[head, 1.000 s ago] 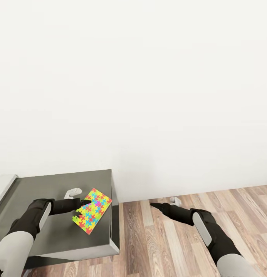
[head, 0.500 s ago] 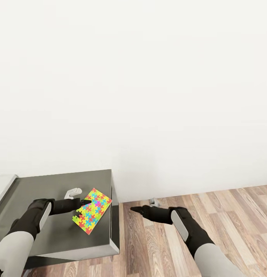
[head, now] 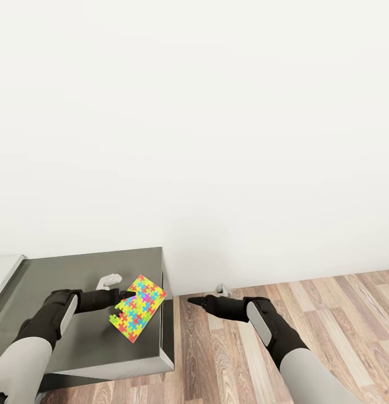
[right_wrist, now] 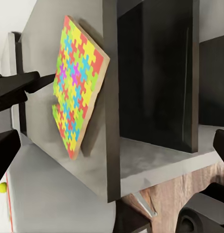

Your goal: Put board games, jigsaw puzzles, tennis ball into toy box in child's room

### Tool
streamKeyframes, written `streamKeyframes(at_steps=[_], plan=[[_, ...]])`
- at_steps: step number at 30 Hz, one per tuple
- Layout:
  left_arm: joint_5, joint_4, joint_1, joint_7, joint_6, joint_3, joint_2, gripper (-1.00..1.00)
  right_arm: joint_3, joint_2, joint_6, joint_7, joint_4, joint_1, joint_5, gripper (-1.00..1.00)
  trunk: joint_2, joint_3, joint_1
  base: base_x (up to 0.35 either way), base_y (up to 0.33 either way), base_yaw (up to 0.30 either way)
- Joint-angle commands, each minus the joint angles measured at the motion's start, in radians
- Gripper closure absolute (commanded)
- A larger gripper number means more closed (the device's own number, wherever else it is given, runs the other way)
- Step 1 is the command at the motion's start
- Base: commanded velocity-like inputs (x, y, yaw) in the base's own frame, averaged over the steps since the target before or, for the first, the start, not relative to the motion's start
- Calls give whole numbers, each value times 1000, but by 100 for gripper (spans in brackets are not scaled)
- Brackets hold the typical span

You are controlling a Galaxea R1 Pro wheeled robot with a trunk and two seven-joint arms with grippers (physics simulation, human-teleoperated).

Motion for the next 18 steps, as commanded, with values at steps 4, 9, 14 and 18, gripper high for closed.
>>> streamKeyframes(at_steps=[4,9,14,18], plan=[[-9,-1,-1,-9,6,5,-1,-100,4,0,-59,-2,-1,-1,-3,-100,-2,-2,1,0,-72,0],[-9,-1,-1,-9,6,-16,-1,-100,3,1,-136,-15,39,-2,-8,-100,-2,-2,1,0,-79,0],[-9,-1,-1,-9,6,-36,-1,-100,3,22,-140,-51,79,-15,-7,-100,-2,-2,1,0,-9,0],[-9,-1,-1,-9,6,-39,-1,-100,3,31,-142,-58,98,-27,-6,-100,-2,-2,1,0,-23,0]])
